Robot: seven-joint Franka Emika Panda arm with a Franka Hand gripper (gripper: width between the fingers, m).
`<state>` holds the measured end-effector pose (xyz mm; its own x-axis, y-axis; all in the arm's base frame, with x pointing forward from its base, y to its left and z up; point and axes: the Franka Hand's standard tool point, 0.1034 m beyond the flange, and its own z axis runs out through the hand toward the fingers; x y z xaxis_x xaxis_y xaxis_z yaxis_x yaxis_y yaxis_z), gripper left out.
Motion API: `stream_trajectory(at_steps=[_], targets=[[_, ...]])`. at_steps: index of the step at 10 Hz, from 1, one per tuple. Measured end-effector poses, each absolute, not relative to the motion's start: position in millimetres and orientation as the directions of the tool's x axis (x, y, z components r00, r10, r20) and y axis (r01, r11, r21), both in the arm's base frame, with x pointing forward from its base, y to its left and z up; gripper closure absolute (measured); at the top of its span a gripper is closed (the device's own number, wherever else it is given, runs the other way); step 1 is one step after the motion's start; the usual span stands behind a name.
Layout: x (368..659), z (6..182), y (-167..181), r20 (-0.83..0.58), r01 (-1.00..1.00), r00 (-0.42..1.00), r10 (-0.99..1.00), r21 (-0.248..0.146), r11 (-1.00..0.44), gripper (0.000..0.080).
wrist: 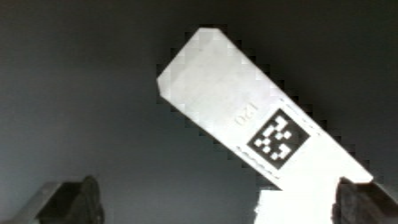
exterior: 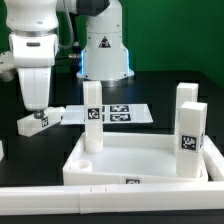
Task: Assemble desk
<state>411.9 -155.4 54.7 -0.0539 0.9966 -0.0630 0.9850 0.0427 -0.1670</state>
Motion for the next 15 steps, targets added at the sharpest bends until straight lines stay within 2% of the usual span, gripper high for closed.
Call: stream_trajectory(at_steps=[2, 4, 5, 9, 11, 12, 13, 14, 15], targets=[[419, 60.0, -165, -0.096, 0.959, 0.233, 0.968, -0.141, -0.245, 0.015], [417, 56.1, -165, -0.131, 0.803, 0.57, 0.811, -0.123, -0.583, 0.015], [416, 53.6, -166, -0.174, 0.701, 0.674, 0.718, -0.155, -0.696, 0.015], [418, 51.6, -162, -0.192, 0.52, 0.823, 0.534, -0.122, -0.845, 0.015], [424, 57.5, -162, -0.226, 0.238, 0.941, 0.251, -0.084, -0.968, 0.015], [425, 57.8, -161, -0.234, 0.074, 0.969, 0.084, -0.053, -0.996, 0.015], [420, 54.6, -158, -0.258, -0.084, 0.964, -0.071, -0.039, -0.996, 0.015], [422, 54.5, -156, -0.267, -0.171, 0.951, -0.154, -0.041, -0.984, 0.015], [427, 54.9, -153, -0.217, -0.156, 0.965, -0.146, -0.03, -0.987, 0.015]])
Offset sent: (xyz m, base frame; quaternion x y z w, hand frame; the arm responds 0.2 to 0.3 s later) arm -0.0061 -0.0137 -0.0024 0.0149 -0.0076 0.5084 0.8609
